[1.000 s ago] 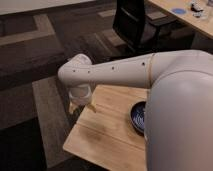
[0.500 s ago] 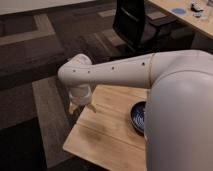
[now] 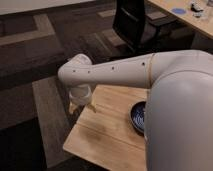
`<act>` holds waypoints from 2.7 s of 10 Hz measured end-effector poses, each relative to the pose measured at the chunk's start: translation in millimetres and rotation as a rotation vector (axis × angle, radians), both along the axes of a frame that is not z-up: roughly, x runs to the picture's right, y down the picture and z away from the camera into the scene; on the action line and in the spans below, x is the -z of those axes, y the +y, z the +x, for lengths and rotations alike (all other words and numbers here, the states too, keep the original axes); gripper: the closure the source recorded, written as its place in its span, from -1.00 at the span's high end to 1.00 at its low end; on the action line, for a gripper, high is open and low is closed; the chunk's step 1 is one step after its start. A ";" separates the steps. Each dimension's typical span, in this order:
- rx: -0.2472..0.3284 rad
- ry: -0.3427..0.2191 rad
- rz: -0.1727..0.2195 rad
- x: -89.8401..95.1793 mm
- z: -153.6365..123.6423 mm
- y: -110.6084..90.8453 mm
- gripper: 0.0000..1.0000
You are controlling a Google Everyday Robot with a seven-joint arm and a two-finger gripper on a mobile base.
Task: Place the pepper on the white sponge
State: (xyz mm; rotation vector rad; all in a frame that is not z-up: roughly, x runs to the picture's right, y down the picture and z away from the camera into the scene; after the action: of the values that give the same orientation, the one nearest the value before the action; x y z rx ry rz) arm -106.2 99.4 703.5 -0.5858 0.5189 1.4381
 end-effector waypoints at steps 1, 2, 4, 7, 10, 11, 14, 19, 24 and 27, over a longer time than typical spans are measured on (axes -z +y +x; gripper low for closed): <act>0.000 0.000 0.000 0.0 0.0 0.0 0.30; 0.000 0.000 0.000 0.0 0.0 0.0 0.30; 0.000 0.000 0.000 0.0 0.0 0.0 0.30; -0.013 -0.001 -0.026 -14.3 33.6 -25.8 0.30; 0.014 -0.002 -0.026 -31.1 87.4 -75.2 0.30; 0.038 0.010 -0.013 -32.3 109.6 -94.0 0.30; 0.049 0.029 0.000 -31.9 129.7 -109.3 0.30; 0.051 0.028 0.000 -32.1 128.8 -109.2 0.30; 0.007 0.071 0.007 -51.0 193.6 -132.8 0.30; 0.024 0.076 -0.012 -60.0 231.8 -135.3 0.30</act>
State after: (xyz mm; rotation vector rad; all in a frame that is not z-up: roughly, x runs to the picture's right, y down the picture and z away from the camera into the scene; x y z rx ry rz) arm 125.7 -35.9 763.5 -0.5338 0.5929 1.4400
